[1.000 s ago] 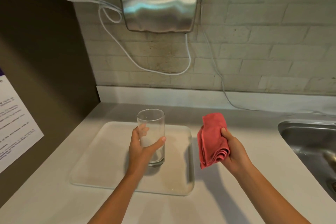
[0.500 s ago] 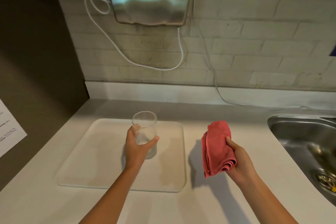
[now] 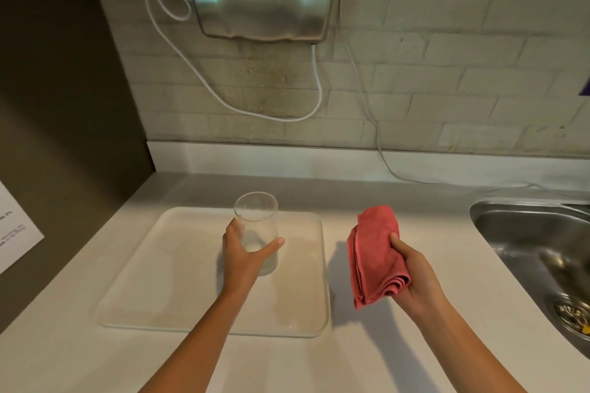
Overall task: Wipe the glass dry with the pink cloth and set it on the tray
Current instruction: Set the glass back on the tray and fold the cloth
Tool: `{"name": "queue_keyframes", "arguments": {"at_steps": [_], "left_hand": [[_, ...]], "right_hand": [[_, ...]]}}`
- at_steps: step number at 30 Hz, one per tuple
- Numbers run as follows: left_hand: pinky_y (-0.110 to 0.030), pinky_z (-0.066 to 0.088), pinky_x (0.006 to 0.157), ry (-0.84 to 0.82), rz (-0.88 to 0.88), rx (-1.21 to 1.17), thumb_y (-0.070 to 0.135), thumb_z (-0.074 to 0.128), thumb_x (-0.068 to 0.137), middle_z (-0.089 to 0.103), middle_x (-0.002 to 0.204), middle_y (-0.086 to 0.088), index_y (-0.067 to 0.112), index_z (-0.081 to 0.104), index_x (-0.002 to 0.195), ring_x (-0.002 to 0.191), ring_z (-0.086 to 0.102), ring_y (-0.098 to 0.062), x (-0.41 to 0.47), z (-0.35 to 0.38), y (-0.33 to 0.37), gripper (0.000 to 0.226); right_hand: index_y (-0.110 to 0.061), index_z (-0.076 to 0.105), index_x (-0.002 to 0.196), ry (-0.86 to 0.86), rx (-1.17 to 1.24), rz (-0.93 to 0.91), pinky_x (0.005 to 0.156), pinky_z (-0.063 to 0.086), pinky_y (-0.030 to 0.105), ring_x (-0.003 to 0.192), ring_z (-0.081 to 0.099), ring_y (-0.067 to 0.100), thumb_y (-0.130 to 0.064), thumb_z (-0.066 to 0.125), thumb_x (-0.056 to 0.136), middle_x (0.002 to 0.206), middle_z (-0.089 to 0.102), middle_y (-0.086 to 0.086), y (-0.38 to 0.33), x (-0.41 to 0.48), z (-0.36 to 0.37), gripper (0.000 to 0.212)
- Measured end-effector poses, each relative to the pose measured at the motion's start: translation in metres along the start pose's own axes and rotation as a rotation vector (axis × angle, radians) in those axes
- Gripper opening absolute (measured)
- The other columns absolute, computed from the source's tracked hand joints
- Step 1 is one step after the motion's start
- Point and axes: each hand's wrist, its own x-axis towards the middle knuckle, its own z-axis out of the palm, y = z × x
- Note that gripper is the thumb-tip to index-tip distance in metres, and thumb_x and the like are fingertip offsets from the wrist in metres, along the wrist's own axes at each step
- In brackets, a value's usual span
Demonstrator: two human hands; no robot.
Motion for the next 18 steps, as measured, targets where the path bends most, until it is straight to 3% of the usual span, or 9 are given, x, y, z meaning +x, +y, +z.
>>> {"name": "queue_keyframes", "arguments": {"at_steps": [3,6,8,10,12,13,15,18], "left_hand": [[-0.041,0.039,0.107,0.085,-0.004,0.005,0.028,0.09,0.055,0.038,0.141,-0.007,0.02,0.031,0.144,0.13,0.04,-0.023,-0.013,-0.005,0.009,0.107],[-0.034,0.035,0.108,0.273,0.293,0.063,0.03,0.084,0.064,0.038,0.137,-0.009,0.015,0.037,0.141,0.125,0.037,-0.016,-0.041,-0.004,0.02,0.091],[-0.016,0.029,0.104,0.254,0.47,0.096,0.031,0.076,0.07,0.046,0.125,-0.005,0.014,0.05,0.129,0.114,0.038,-0.006,-0.06,0.005,0.031,0.067],[-0.006,0.034,0.089,0.04,0.46,0.052,0.024,0.073,0.077,0.054,0.115,-0.001,0.025,0.057,0.114,0.1,0.048,-0.002,-0.073,0.022,0.047,0.041],[-0.005,0.04,0.074,-0.249,0.323,0.032,0.023,0.07,0.082,0.058,0.109,0.0,0.031,0.059,0.105,0.09,0.053,-0.002,-0.085,0.044,0.066,0.026],[-0.005,0.041,0.072,-0.365,0.239,0.036,0.028,0.068,0.084,0.06,0.11,0.0,0.028,0.062,0.105,0.09,0.056,-0.002,-0.091,0.057,0.073,0.021],[-0.011,0.048,0.081,-0.522,0.106,0.056,0.04,0.062,0.086,0.064,0.113,0.0,0.02,0.066,0.111,0.095,0.062,-0.007,-0.101,0.078,0.086,0.032],[-0.02,0.05,0.083,-0.607,0.006,0.04,0.05,0.058,0.085,0.065,0.094,0.011,0.038,0.062,0.094,0.09,0.064,-0.006,-0.113,0.099,0.093,0.016]], "right_hand": [[-0.001,0.058,0.102,-0.006,-0.001,0.003,0.05,0.059,0.037,0.064,0.071,0.025,-0.024,0.042,0.095,0.076,0.074,0.015,0.0,0.0,0.002,0.029],[-0.001,0.058,0.104,0.018,-0.016,-0.017,0.054,0.059,0.036,0.065,0.071,0.024,-0.023,0.042,0.095,0.076,0.074,0.015,0.0,0.001,0.0,0.029],[-0.001,0.057,0.106,0.025,-0.021,-0.026,0.054,0.059,0.036,0.066,0.071,0.024,-0.023,0.042,0.095,0.076,0.074,0.015,0.0,0.0,-0.001,0.028],[-0.001,0.056,0.106,0.027,0.003,-0.023,0.051,0.059,0.036,0.063,0.071,0.026,-0.022,0.042,0.096,0.074,0.073,0.017,0.002,-0.001,0.001,0.028],[-0.001,0.056,0.106,0.03,0.008,-0.026,0.049,0.058,0.037,0.063,0.071,0.027,-0.022,0.041,0.096,0.074,0.073,0.019,0.004,-0.003,0.002,0.028],[-0.001,0.056,0.107,0.032,-0.006,-0.031,0.05,0.059,0.037,0.065,0.071,0.028,-0.023,0.041,0.096,0.076,0.073,0.02,0.004,-0.004,0.003,0.029],[0.001,0.058,0.103,0.026,-0.05,-0.061,0.051,0.059,0.034,0.066,0.071,0.029,-0.024,0.041,0.096,0.075,0.072,0.02,0.003,-0.007,0.005,0.031],[-0.003,0.061,0.085,0.047,-0.125,-0.152,0.054,0.055,0.026,0.059,0.067,0.019,-0.027,0.044,0.094,0.062,0.065,0.01,0.004,-0.014,0.009,0.031]]}}
